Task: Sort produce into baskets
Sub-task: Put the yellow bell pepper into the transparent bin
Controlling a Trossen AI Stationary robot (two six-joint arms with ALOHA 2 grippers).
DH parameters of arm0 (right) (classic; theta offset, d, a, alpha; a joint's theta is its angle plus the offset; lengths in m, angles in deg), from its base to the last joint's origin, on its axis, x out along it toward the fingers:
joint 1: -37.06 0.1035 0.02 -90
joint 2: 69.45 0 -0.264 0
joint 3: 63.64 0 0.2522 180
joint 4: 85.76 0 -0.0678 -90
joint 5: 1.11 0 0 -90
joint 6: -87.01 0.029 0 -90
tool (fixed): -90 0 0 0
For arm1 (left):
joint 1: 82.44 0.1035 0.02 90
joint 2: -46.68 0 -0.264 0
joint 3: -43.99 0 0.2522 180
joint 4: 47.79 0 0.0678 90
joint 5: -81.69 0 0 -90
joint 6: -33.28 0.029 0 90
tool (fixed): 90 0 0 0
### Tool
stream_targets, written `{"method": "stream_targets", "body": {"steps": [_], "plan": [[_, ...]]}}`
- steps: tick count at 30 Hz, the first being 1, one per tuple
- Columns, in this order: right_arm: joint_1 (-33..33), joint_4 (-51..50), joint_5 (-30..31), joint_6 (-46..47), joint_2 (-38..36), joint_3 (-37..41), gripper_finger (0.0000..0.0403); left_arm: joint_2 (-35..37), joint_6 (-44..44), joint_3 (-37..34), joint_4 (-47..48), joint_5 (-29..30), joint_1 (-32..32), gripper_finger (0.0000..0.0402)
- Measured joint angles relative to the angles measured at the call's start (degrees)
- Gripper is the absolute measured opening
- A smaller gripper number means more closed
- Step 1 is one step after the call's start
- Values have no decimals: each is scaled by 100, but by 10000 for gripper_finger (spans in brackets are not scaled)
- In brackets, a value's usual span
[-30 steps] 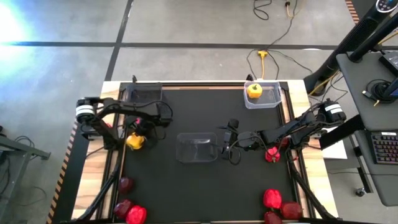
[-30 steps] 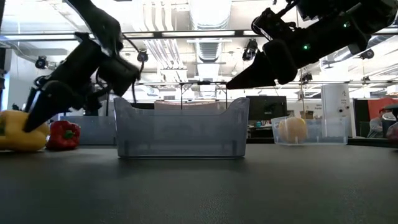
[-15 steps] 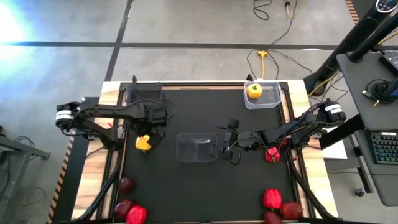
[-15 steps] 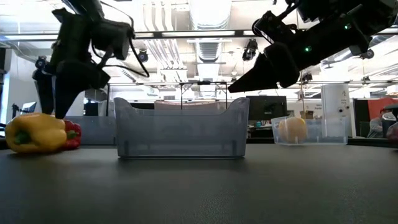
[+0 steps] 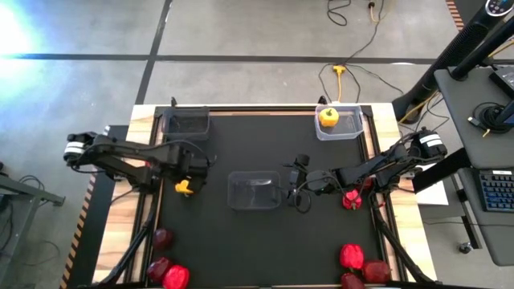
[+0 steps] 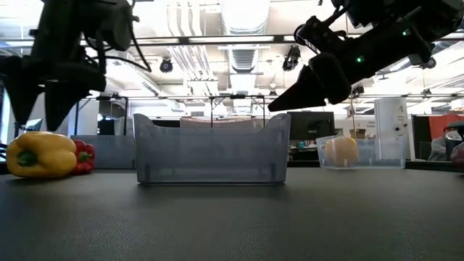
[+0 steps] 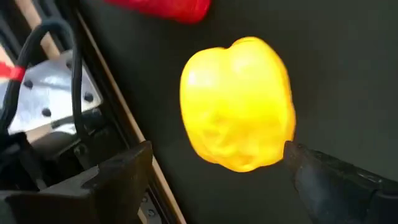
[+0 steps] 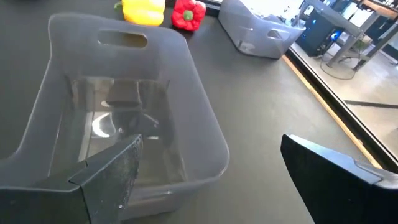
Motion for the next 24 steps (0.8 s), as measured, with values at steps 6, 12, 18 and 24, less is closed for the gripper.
{"method": "stream_targets", "body": {"steps": [6,12,18,24], "plan": [[0,-76,-2,1,0,4,374,-4,-475,-260,-732,339,-147,343],[0,-263,-3,15,0,62,374,-4,-1030,-693,-912,353,-433,343],[-54,-236,-33,33,0,93,374,29,-1735,-1186,-1373,690,-798,344],[-138,-210,-343,32,0,93,374,23,-1870,-1407,-1713,857,-862,343]]}}
